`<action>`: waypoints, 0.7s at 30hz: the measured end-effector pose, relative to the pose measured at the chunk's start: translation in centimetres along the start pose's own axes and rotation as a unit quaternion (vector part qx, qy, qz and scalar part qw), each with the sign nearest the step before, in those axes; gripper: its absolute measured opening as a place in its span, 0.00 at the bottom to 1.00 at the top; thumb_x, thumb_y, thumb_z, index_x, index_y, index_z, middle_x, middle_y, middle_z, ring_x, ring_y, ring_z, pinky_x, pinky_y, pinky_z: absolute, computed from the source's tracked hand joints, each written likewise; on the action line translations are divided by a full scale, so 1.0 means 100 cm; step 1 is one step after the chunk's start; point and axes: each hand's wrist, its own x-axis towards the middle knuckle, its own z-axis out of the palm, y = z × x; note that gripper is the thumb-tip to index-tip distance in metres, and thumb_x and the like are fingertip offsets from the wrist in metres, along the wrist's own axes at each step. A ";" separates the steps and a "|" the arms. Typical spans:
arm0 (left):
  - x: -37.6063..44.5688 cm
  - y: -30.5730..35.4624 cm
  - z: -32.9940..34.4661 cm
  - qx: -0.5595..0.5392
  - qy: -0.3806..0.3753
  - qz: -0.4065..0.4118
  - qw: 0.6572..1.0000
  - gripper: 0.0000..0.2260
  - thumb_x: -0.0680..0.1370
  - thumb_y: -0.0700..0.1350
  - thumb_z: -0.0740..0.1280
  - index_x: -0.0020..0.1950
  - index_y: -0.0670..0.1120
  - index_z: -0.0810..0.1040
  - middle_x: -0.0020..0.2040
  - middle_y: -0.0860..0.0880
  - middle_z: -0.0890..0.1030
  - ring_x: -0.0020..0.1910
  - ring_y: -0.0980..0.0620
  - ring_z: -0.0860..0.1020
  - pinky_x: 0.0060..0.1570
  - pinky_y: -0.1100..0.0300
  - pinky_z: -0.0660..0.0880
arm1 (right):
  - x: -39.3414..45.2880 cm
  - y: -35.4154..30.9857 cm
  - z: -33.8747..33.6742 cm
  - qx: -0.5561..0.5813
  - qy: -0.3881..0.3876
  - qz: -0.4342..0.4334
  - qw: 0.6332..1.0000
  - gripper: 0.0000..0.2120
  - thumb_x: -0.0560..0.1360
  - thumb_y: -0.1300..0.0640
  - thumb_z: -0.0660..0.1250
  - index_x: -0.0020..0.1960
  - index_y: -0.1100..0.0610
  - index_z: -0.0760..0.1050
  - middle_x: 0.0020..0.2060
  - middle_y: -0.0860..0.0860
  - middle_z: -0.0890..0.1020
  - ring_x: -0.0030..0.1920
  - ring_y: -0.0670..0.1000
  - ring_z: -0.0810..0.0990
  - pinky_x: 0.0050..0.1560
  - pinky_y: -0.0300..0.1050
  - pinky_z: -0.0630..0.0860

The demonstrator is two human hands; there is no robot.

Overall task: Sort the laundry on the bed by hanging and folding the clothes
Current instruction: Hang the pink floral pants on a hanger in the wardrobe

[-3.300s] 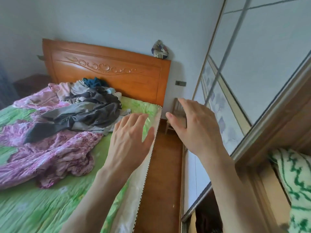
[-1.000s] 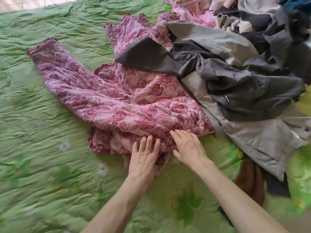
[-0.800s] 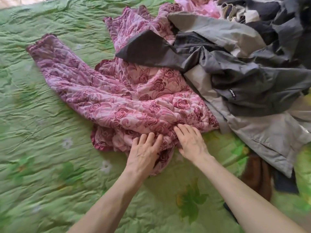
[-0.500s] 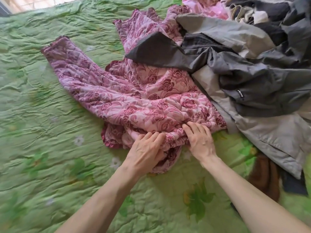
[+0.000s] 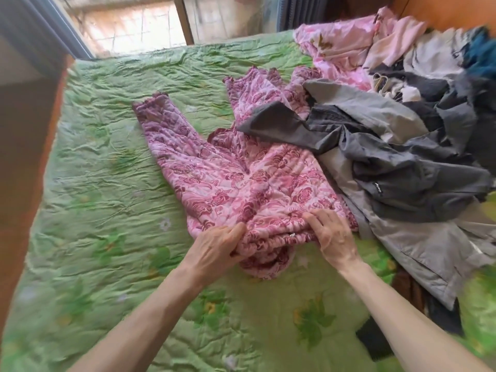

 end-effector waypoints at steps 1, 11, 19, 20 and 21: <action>-0.006 0.001 -0.014 0.006 0.015 0.007 1.000 0.17 0.79 0.56 0.71 0.57 0.43 0.76 0.45 0.48 0.82 0.41 0.47 0.80 0.40 0.55 0.73 | 0.005 -0.002 -0.013 0.005 -0.003 -0.007 1.000 0.21 0.73 0.73 0.61 0.61 0.61 0.83 0.53 0.58 0.84 0.51 0.62 0.84 0.49 0.62 0.83; -0.080 0.025 -0.125 0.021 0.145 0.004 0.989 0.18 0.75 0.53 0.72 0.57 0.46 0.71 0.35 0.53 0.76 0.27 0.50 0.74 0.29 0.61 0.64 | 0.035 -0.032 -0.128 0.058 -0.037 0.018 0.997 0.28 0.68 0.76 0.70 0.64 0.58 0.80 0.58 0.56 0.82 0.54 0.63 0.82 0.51 0.59 0.81; -0.168 0.016 -0.165 -0.039 0.258 -0.166 0.951 0.23 0.75 0.44 0.77 0.65 0.50 0.72 0.41 0.54 0.78 0.34 0.46 0.79 0.31 0.56 0.67 | 0.079 -0.073 -0.239 0.247 -0.045 -0.041 0.967 0.24 0.67 0.52 0.84 0.59 0.53 0.80 0.52 0.48 0.83 0.50 0.49 0.82 0.52 0.51 0.81; -0.176 0.017 -0.168 -0.049 0.266 -0.169 0.948 0.23 0.75 0.42 0.77 0.67 0.50 0.72 0.44 0.55 0.78 0.35 0.48 0.79 0.32 0.57 0.68 | 0.082 -0.078 -0.248 0.280 -0.073 -0.041 0.956 0.24 0.65 0.53 0.85 0.58 0.51 0.81 0.50 0.45 0.83 0.49 0.46 0.82 0.53 0.48 0.80; -0.182 0.019 -0.173 -0.061 0.273 -0.168 0.945 0.24 0.75 0.40 0.77 0.67 0.51 0.72 0.47 0.57 0.78 0.38 0.51 0.79 0.34 0.57 0.70 | 0.083 -0.083 -0.256 0.304 -0.092 -0.038 0.947 0.24 0.64 0.54 0.86 0.56 0.50 0.81 0.48 0.43 0.84 0.48 0.44 0.82 0.52 0.45 0.80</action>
